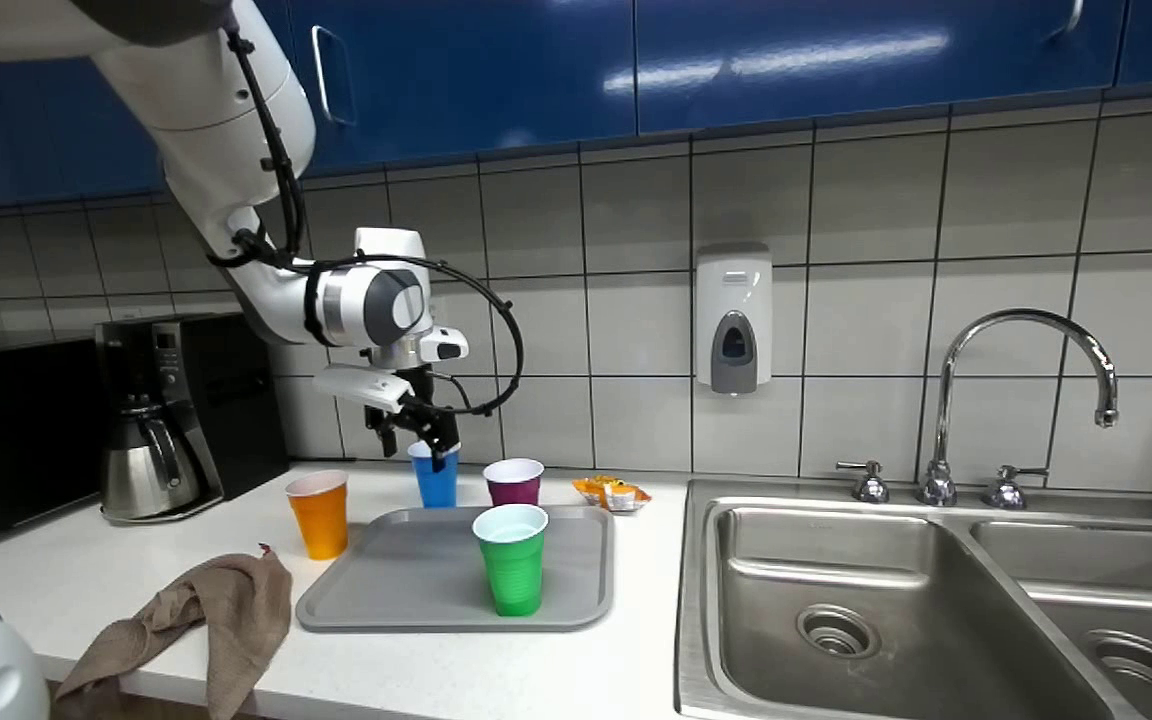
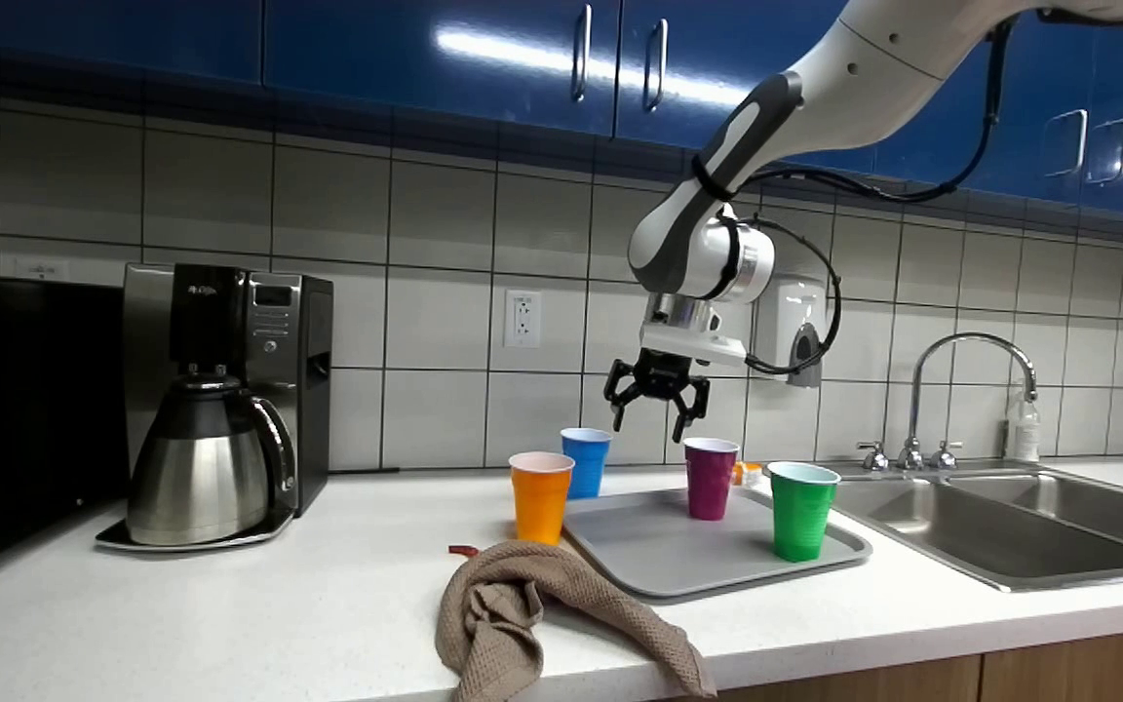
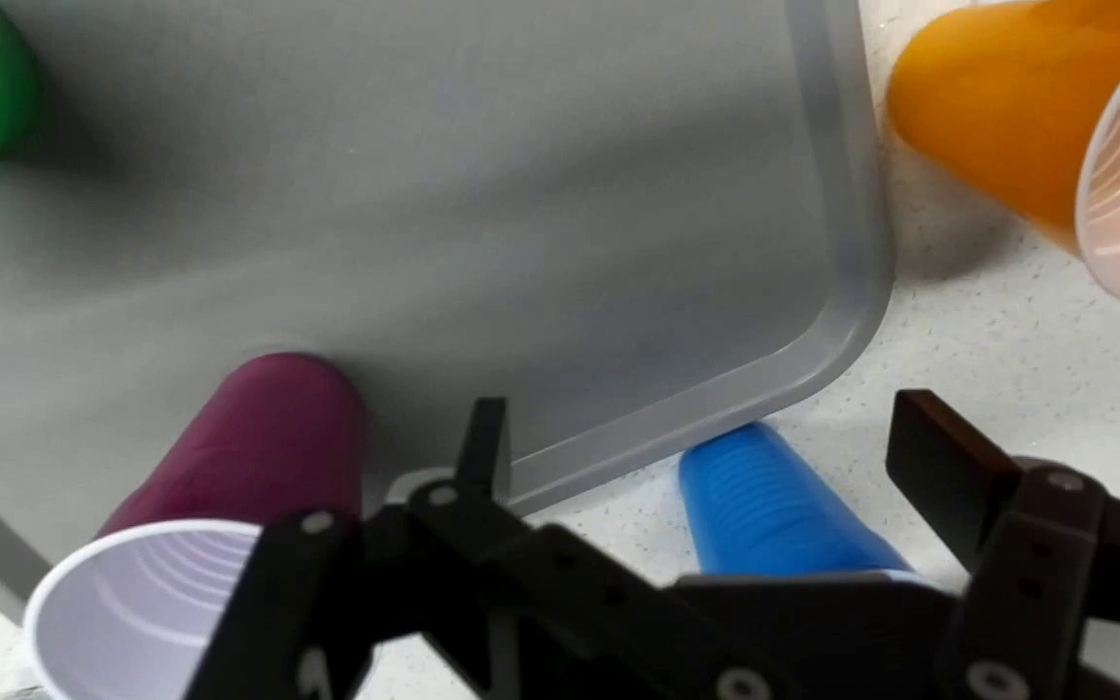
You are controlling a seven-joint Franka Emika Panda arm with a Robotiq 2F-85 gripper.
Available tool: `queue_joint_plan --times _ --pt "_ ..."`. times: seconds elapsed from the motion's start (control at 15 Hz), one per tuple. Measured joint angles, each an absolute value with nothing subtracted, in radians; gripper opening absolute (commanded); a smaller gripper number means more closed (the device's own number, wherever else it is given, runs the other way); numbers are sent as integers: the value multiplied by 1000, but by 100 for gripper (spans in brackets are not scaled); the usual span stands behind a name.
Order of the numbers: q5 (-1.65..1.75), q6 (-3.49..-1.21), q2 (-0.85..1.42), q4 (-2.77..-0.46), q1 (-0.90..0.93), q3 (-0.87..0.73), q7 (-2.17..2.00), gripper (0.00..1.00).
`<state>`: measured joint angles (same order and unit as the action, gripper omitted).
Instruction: Put the cups on the grey tray.
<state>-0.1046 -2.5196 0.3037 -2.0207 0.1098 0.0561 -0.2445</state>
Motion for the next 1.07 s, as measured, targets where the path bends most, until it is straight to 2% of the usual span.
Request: queue_joint_plan --times 1.07 --pt "-116 -2516 329 -2003 204 86 -245 100"
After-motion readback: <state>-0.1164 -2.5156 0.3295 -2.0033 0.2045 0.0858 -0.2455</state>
